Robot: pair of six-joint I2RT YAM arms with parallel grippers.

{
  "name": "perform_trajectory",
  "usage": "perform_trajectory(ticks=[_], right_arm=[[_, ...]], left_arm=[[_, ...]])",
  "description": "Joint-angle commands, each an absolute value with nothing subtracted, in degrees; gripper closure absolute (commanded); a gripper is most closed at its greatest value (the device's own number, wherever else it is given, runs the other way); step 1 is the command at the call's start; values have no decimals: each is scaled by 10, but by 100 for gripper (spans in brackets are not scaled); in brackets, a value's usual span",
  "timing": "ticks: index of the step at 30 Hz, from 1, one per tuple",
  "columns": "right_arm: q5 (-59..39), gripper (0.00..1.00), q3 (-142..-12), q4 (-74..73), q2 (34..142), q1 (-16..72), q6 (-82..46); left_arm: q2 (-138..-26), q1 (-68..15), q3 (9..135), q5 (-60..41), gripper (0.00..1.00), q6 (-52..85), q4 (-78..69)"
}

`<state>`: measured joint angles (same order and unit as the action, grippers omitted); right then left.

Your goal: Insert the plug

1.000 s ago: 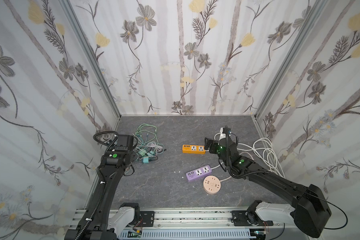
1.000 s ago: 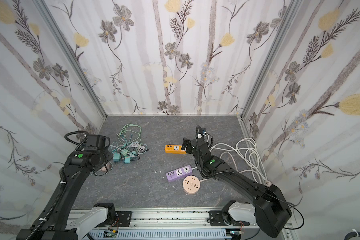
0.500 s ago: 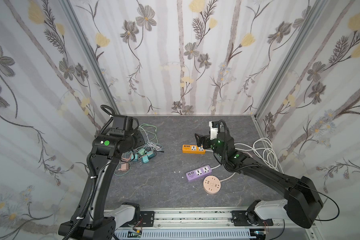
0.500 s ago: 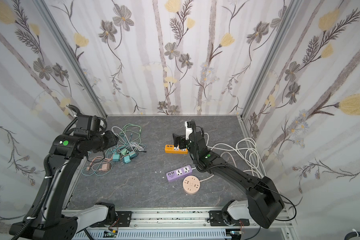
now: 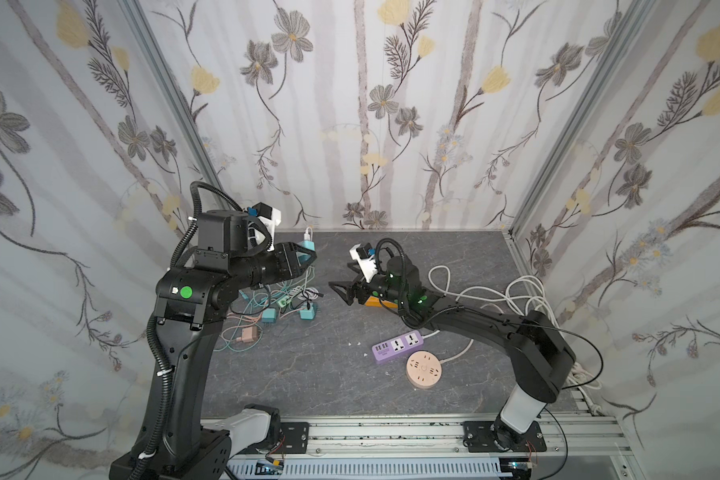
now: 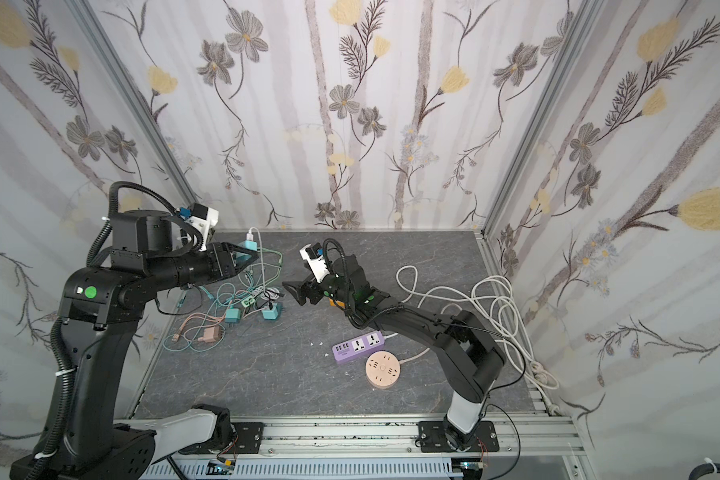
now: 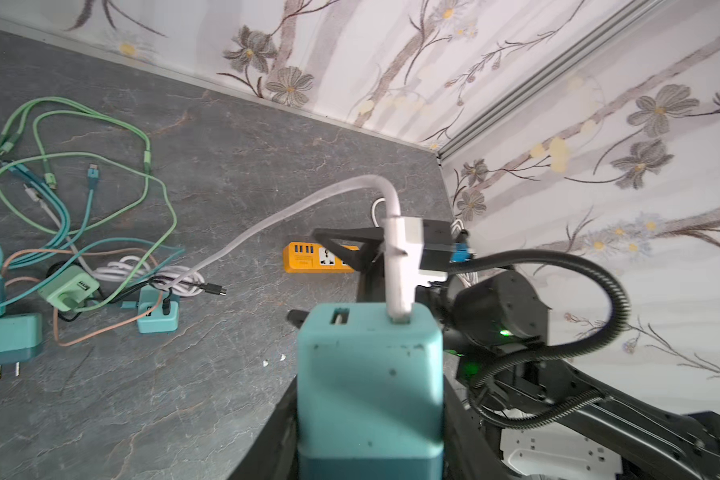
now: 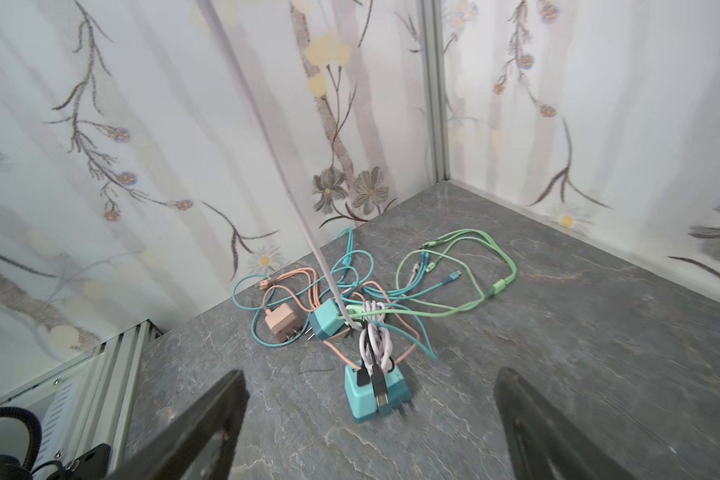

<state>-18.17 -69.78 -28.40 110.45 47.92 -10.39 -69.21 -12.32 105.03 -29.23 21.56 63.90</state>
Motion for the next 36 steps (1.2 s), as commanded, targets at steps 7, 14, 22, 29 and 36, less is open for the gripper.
perform_trajectory(ticks=[7,14,22,29,36], right_arm=[[-231,10,-863,-369,1281,505,-130],[-177,96,-903,-320,1260,514,-123],[-258,100,-899,-263,1157,516,-107],[-252,100,-880,-102,1234,517,-101],[-239,100,-882,5,1244,516,-33]], left_arm=[[-701,-123,1097,-354,100,189,641],[-697,-114,1109,-201,100,168,690],[-698,-104,1069,-96,100,160,688],[-695,-103,981,-69,100,161,659],[-700,-103,892,-41,100,177,629]])
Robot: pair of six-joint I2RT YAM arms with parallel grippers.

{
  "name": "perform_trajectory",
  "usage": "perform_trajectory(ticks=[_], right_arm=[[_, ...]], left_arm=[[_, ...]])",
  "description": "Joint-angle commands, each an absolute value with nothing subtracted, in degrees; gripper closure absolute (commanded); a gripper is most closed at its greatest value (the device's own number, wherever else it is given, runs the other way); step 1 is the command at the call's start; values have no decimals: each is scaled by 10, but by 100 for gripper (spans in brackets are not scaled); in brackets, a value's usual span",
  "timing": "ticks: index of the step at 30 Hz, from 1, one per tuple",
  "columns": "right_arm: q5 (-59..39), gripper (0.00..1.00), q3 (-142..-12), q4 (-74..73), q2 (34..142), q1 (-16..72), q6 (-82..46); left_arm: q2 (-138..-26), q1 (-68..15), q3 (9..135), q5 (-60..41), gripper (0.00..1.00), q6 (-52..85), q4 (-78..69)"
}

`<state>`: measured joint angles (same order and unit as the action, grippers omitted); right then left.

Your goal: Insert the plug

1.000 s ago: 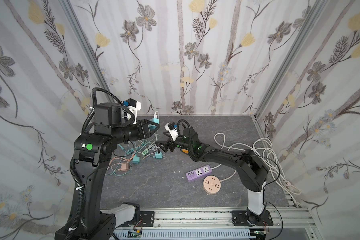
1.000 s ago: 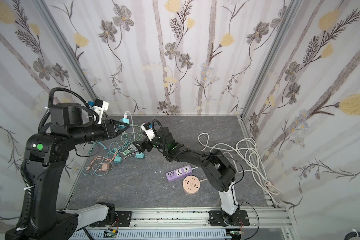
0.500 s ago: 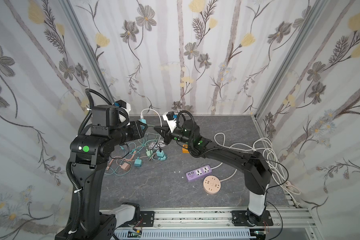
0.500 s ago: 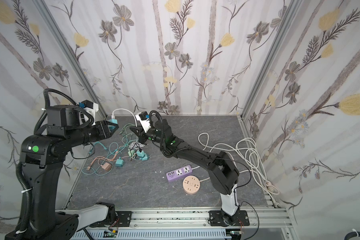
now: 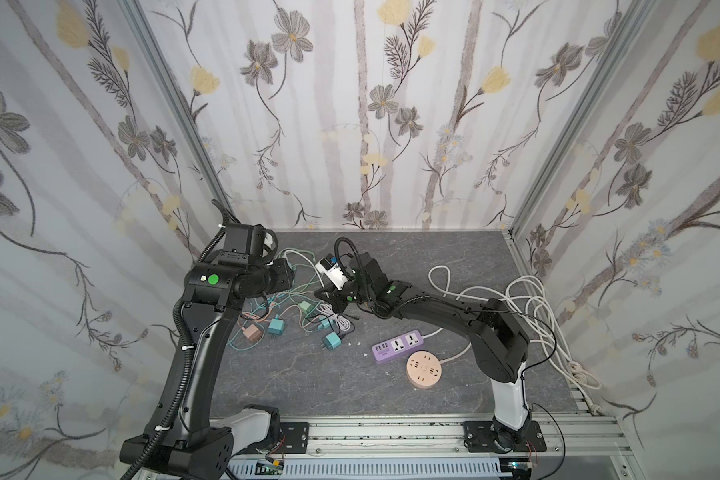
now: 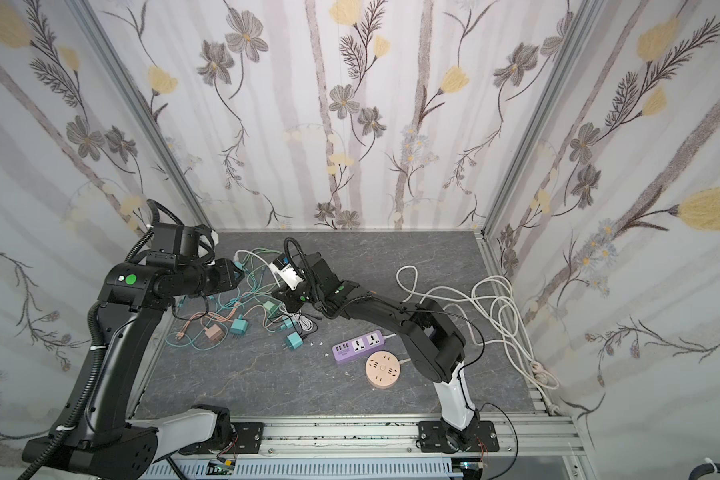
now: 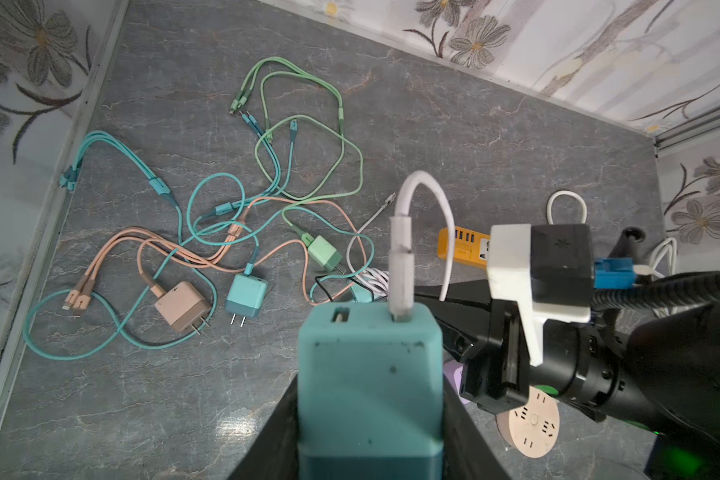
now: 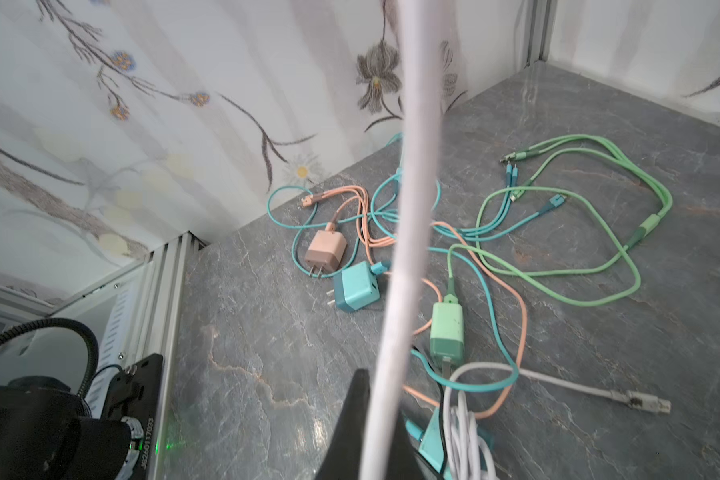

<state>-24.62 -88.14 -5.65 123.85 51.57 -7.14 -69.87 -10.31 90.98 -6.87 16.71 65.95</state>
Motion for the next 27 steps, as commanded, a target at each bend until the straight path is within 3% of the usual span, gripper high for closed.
perform_trajectory(ticks=[1,4,9,12,15,20,27], right_arm=[[-235,100,-877,3,1246,515,-35],[-241,100,-871,-6,1253,518,-48],[-344,100,-868,-66,1228,529,-63],[-328,100,-820,-137,1181,527,-89],[-247,100,-770,-170,1119,521,-90],[9,100,-746,-111,1071,510,-78],[-11,100,-815,-79,1052,495,-1]], left_arm=[[-700,-103,884,-33,100,179,626],[-701,-102,864,6,100,183,622],[-694,-83,875,126,100,189,650],[-667,-66,891,159,100,188,658],[-640,-58,914,122,100,171,656],[-623,-55,954,29,100,168,655],[-627,-53,1074,-145,100,158,640]])
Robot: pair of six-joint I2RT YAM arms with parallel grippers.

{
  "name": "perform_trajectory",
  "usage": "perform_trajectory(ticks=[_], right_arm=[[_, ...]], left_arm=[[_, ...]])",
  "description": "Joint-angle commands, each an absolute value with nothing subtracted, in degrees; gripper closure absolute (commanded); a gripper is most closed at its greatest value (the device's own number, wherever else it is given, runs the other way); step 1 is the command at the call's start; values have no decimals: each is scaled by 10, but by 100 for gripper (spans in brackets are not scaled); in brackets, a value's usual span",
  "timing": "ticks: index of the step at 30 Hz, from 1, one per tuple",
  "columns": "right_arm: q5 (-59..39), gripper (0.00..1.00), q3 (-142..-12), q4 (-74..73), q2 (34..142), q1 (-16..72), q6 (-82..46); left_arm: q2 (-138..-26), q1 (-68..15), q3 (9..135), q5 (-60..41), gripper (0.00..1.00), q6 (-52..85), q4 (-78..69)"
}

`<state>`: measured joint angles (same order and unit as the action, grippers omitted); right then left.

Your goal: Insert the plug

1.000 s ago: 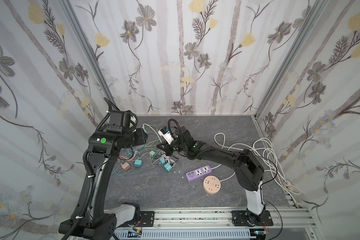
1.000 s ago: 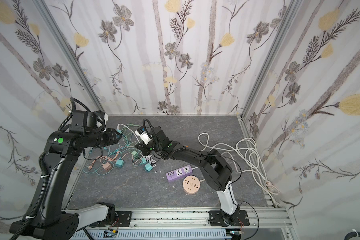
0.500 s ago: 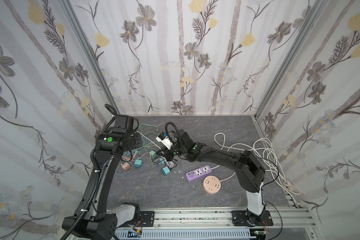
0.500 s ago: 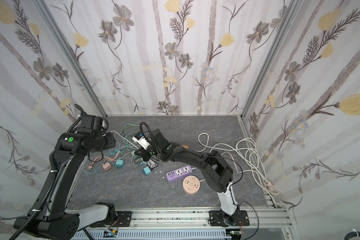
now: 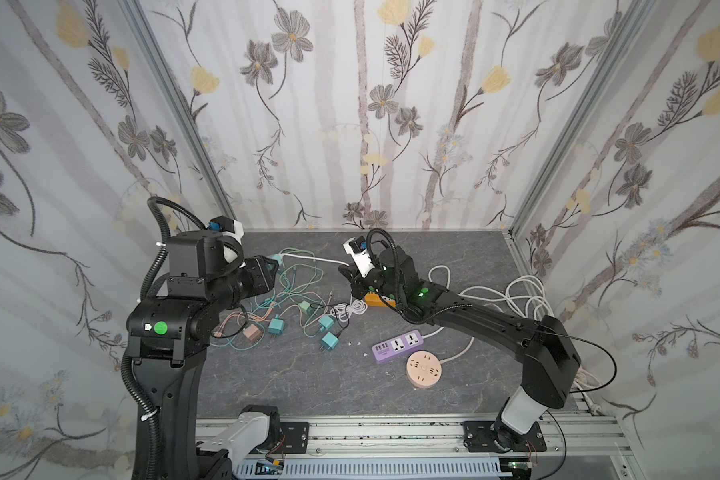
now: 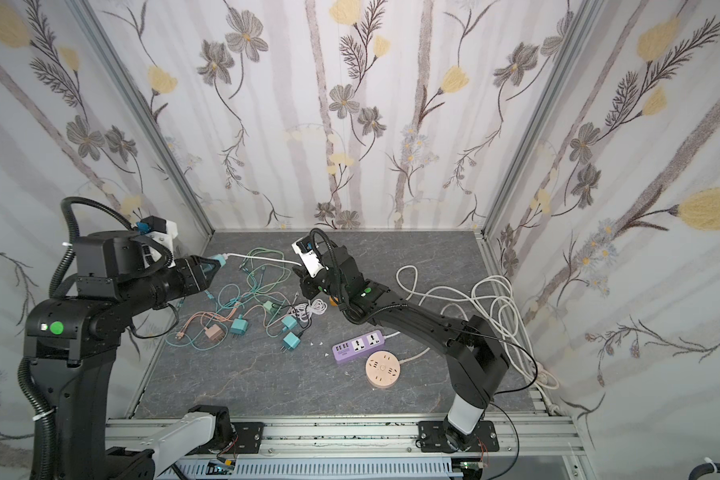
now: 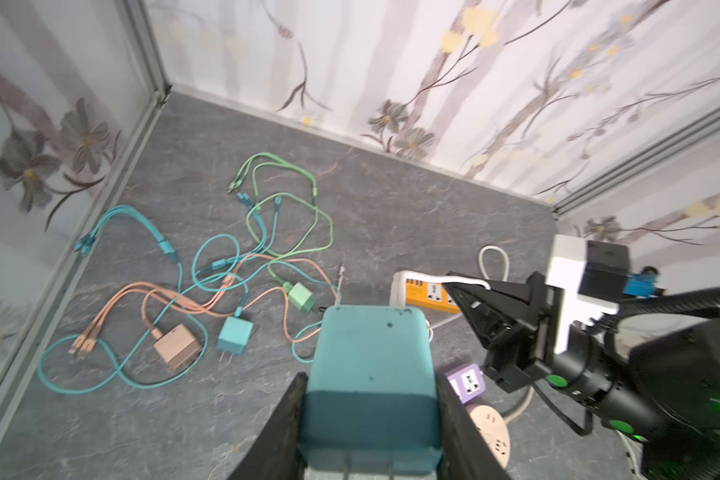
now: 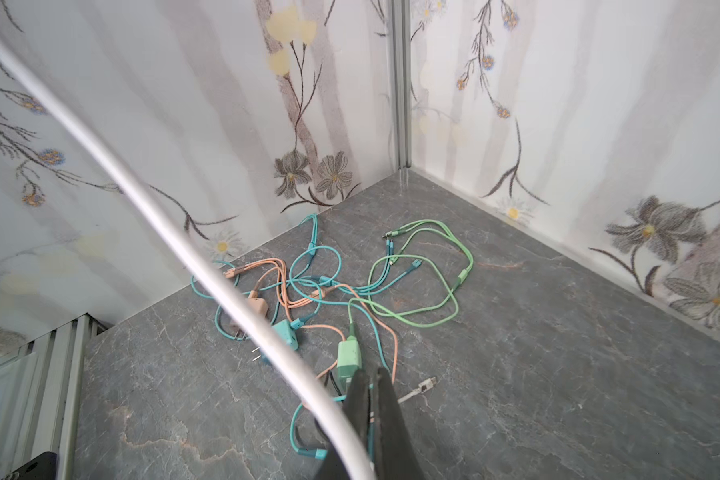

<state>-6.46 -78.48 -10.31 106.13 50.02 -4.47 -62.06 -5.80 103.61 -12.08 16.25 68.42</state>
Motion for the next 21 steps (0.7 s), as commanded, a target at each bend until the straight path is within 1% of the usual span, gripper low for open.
perform_trajectory(ticks=[1,3,7,11,13,16,21], right_arm=[[-12,100,-831,-78,1053,495,4],[-13,100,-868,-85,1051,497,2],[-77,100,-934,-82,1042,502,7],[-139,100,-966,-47,1049,510,15],[-151,100,-963,-18,1062,516,23],[-148,100,-955,19,1071,527,25],[-77,100,-935,16,1045,526,24]], left_arm=[[-634,-53,1091,-157,100,155,642],[-646,-53,1128,-165,100,146,653],[-662,-53,1172,-134,100,127,674],[-665,-54,1158,-113,100,116,679],[-665,-53,1135,-100,100,117,681],[-664,-53,1101,-91,100,117,682],[-661,-53,1073,-106,100,110,680]])
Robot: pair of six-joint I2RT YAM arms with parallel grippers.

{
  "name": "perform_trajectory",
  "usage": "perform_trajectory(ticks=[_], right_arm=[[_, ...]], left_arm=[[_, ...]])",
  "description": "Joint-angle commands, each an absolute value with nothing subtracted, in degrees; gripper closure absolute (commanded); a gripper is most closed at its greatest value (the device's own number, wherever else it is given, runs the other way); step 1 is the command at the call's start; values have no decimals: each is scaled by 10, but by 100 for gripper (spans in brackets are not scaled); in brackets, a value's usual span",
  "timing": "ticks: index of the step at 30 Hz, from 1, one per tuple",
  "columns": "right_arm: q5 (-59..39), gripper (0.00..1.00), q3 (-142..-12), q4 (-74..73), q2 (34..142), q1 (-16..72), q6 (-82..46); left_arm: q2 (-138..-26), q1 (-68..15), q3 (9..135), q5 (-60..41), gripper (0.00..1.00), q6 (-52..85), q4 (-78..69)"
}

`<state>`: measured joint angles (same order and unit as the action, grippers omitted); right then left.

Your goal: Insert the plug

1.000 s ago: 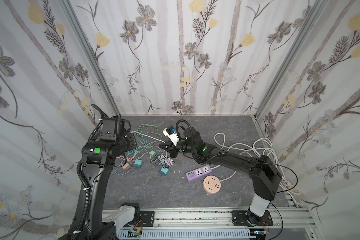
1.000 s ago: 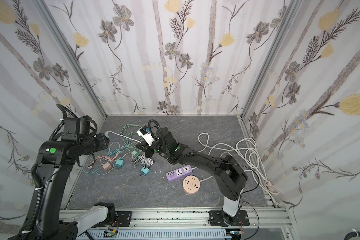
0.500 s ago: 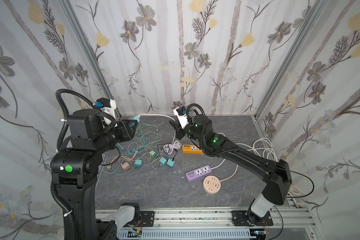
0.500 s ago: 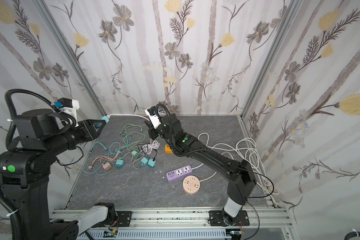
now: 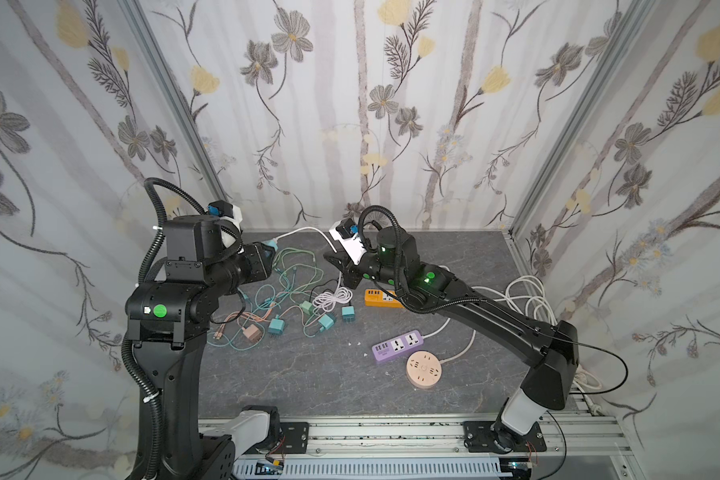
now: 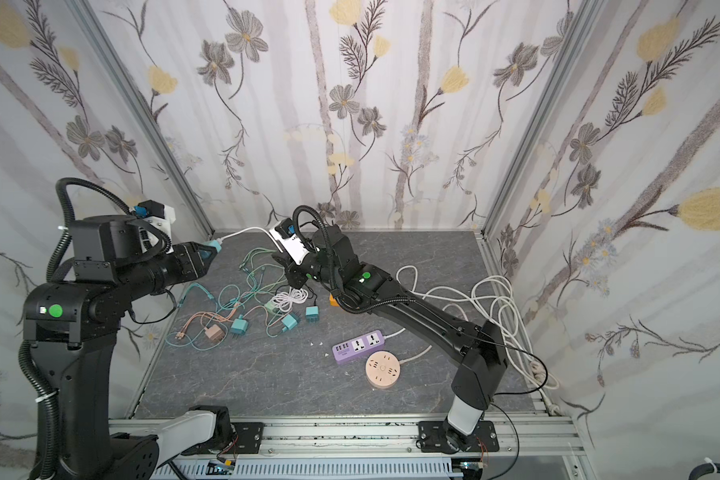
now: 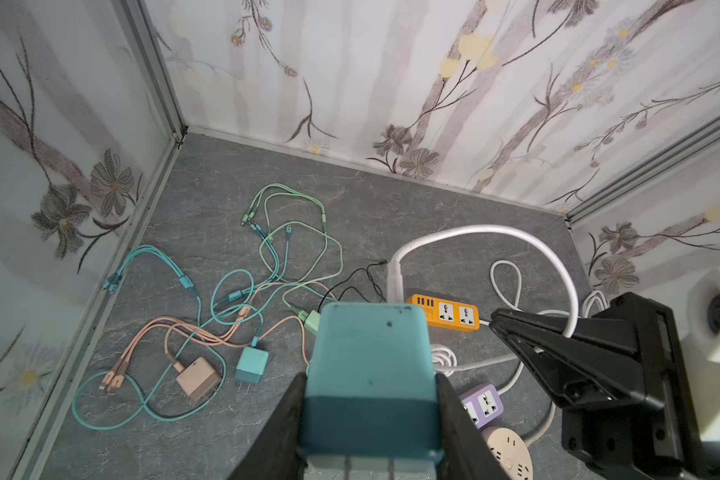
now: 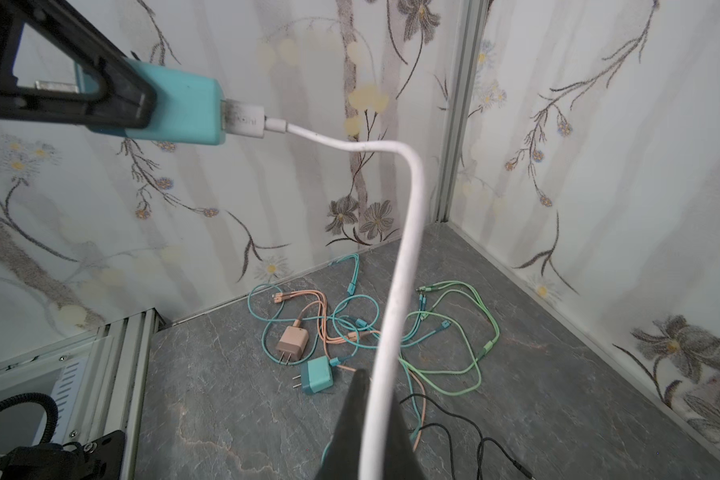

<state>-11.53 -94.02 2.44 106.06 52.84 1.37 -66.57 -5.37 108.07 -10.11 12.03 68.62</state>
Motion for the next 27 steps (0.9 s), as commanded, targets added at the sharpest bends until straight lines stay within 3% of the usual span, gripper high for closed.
perform_trajectory(ticks=[1,7,12,21,27], right_arm=[[-70,100,-934,17,1040,523,25],[-95,100,-947,9,995,481,13],[-93,100,-985,-19,970,434,10],[-97,100,-1031,-45,952,396,55],[-86,100,-1025,-53,965,367,54]], left_arm=[[-660,-53,1070,-116,100,108,679],[-668,-68,1069,-274,100,125,653],[-682,-117,1081,-321,100,139,602],[-710,-142,1092,-503,100,206,418],[-786,-167,1129,-477,100,209,417]])
